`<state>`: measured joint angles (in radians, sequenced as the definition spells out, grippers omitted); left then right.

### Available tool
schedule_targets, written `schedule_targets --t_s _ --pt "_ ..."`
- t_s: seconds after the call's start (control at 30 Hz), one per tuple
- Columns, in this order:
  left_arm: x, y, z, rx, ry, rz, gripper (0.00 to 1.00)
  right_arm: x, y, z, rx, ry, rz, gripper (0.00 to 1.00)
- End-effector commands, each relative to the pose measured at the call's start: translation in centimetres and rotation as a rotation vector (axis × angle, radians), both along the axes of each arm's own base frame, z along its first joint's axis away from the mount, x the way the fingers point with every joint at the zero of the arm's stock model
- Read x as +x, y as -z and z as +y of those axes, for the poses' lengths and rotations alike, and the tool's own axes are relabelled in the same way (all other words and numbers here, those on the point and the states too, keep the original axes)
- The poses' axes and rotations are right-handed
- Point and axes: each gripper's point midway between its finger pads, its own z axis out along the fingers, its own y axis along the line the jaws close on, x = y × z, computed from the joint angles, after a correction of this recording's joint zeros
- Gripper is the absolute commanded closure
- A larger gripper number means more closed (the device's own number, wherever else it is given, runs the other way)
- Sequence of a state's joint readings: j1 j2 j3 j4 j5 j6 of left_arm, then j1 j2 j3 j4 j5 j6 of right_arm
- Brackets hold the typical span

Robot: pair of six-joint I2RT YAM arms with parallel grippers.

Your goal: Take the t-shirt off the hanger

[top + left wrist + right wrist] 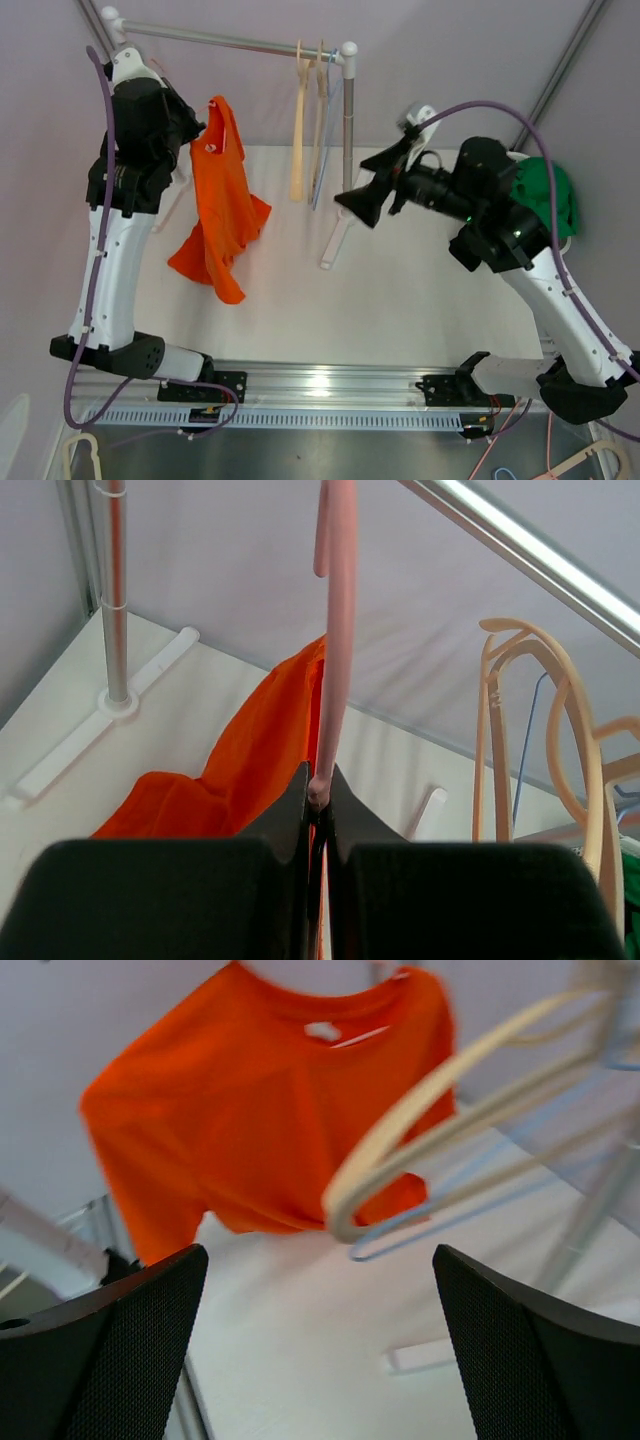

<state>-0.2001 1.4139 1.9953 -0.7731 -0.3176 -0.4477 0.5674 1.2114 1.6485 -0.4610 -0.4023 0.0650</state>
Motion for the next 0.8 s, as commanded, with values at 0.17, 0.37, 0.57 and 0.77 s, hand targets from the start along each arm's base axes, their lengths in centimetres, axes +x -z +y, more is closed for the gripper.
schedule_targets --t_s 0.17,0.37,0.57,0.77 --pt "-1.8 -1.0 -0.4 -0.029 -0.242 -0.028 0.99 -8.7 4.5 9.8 -0.041 -0.383 -0.048 0.01" --pt "-1.3 0.3 -1.7 -0.031 -0.23 0.009 0.99 -11.5 7.2 14.8 0.017 -0.46 -0.016 0.0" --pt "-1.1 1.7 -2.5 -0.001 -0.239 0.048 0.99 -11.8 8.1 18.7 0.077 -0.413 -0.005 0.01" --pt "-1.3 1.4 -3.1 -0.011 -0.215 0.035 0.99 -10.2 9.2 20.7 0.096 -0.266 -0.054 0.02"
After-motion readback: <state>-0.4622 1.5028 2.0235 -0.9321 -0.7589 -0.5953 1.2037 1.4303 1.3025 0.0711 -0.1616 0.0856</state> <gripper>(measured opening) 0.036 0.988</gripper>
